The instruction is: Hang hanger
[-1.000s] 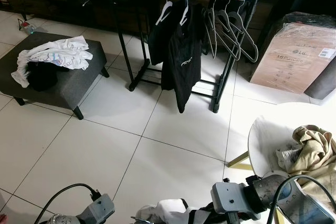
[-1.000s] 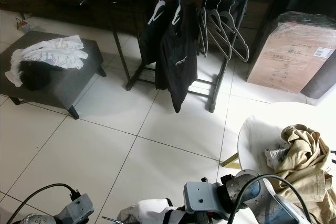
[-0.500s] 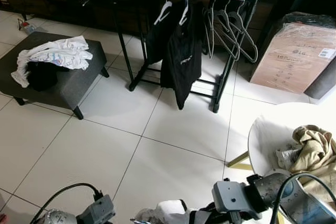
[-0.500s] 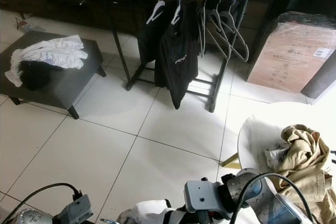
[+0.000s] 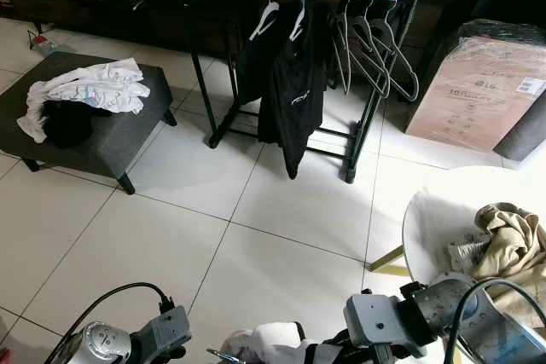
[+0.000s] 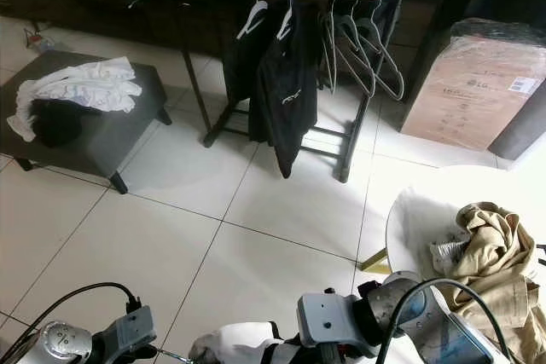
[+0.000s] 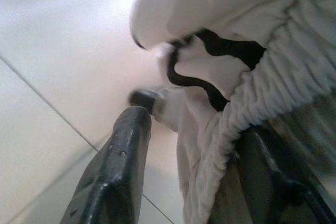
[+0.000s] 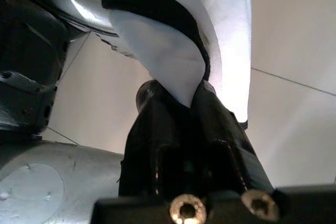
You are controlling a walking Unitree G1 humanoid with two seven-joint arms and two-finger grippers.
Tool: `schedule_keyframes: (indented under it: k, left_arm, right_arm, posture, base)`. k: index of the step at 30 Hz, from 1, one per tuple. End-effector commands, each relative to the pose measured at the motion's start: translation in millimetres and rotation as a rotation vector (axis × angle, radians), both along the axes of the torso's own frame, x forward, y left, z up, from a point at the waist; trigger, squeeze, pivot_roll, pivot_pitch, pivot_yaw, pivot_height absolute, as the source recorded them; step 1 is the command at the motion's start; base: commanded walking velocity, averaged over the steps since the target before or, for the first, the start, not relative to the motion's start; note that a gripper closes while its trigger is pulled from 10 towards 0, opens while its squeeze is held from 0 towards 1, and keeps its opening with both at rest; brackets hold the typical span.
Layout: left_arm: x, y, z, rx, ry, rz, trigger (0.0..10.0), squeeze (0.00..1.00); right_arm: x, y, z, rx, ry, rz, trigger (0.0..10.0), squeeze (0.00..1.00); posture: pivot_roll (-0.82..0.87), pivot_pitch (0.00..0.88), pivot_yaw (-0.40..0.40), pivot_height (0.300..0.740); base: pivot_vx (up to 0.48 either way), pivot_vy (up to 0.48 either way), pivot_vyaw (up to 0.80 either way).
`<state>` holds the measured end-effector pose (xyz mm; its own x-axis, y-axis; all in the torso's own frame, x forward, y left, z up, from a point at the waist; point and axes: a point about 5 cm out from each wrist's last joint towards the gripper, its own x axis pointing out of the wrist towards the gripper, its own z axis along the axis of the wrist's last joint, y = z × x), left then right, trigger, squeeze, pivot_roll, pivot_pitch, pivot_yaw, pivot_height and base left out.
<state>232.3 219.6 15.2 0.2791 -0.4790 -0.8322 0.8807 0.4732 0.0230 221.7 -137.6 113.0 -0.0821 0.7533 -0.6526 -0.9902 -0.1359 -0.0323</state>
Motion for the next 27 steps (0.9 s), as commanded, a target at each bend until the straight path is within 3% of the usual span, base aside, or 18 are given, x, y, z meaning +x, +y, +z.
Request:
schedule_keyframes:
  k: [1,5,6,7,8,27]
  left_arm:
    - [2.0,0.7,-1.4,0.010,-0.035,0.011,10.0,0.00]
    - [0.5,0.9,-2.1,0.001,-0.021,0.004,10.0,0.00]
    - [-2.0,1.7,-2.7,0.000,-0.007,-0.001,4.0,0.00]
    - [-2.8,2.1,-3.0,0.000,-0.003,-0.002,4.0,0.00]
    - [-3.4,2.5,-3.4,0.000,0.000,-0.003,0.0,0.00]
    - [-10.1,5.8,-7.3,0.032,0.040,-0.042,0.0,0.00]
  right_arm:
    - [-6.8,6.8,7.1,0.049,0.007,0.050,0.0,0.00]
    - [-7.2,7.6,7.0,0.050,0.010,0.051,0.0,0.00]
    - [-7.0,7.5,7.0,0.050,0.010,0.049,0.0,0.00]
    - [-6.9,7.5,6.9,0.050,0.010,0.048,0.0,0.00]
    - [-6.8,7.5,6.9,0.050,0.009,0.047,0.0,0.00]
    - [-2.8,2.5,-2.3,0.007,-0.004,0.009,0.0,0.00]
  posture:
    - [-0.09,0.214,-0.010,0.740]
    - [-0.09,0.216,-0.010,0.740]
    - [-0.09,0.215,-0.009,0.740]
    - [-0.09,0.215,-0.009,0.740]
    - [-0.09,0.215,-0.009,0.740]
    - [-0.08,0.217,-0.009,0.740]
  base:
    - [0.000,0.000,0.00]
    - [0.000,0.000,0.00]
    - [0.000,0.000,0.00]
    - [0.000,0.000,0.00]
    - [0.000,0.000,0.00]
    - [0.000,0.000,0.00]
